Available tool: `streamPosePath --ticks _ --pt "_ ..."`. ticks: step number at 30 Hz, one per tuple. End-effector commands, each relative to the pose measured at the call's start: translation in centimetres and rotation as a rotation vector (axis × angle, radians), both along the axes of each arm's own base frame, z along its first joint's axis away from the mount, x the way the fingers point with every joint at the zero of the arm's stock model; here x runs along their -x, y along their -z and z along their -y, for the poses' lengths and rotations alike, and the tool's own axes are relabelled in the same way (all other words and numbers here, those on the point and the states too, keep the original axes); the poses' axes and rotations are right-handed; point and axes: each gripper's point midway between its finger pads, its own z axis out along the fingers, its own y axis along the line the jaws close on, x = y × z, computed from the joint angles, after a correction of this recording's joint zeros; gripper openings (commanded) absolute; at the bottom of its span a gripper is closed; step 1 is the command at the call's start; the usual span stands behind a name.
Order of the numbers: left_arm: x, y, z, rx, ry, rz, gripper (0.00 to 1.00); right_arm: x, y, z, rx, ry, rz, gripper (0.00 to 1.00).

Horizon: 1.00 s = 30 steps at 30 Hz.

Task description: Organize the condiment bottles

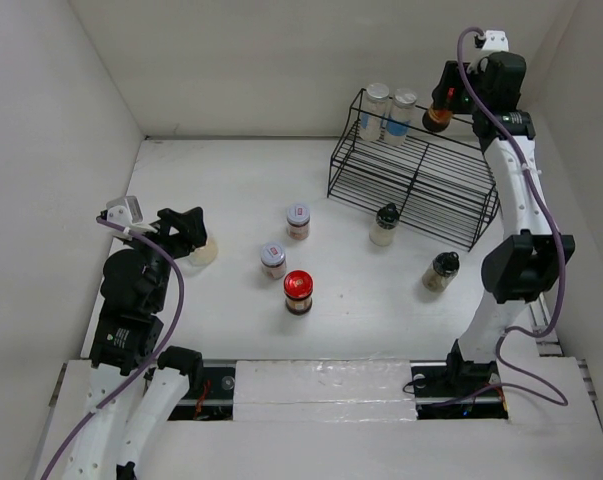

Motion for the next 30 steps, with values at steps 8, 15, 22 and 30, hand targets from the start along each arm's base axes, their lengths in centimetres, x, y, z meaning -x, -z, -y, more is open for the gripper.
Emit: streamPosePath --ticks 8,15,22,30 --pt "-0.1 -1.0 -0.1 -0.004 -0.003 0.041 0.70 -2.5 -2.0 -2.4 0.015 -0.061 0.133 0.45" --pt "-0.1 -1.0 -0.1 -0.004 -0.003 0.041 0.70 -3.7 1.4 -3.1 0.027 -0.060 0.060 0.62" --pt "-0.1 -1.0 -0.3 -0.004 -0.012 0.041 0.70 -3.1 0.8 -3.1 0.033 -0.037 0.062 0.86" --pt "0.1 -1.2 -0.3 -0.002 -0.012 0.049 0.70 3.2 -6.9 -2.5 0.038 0.022 0.200 0.88"
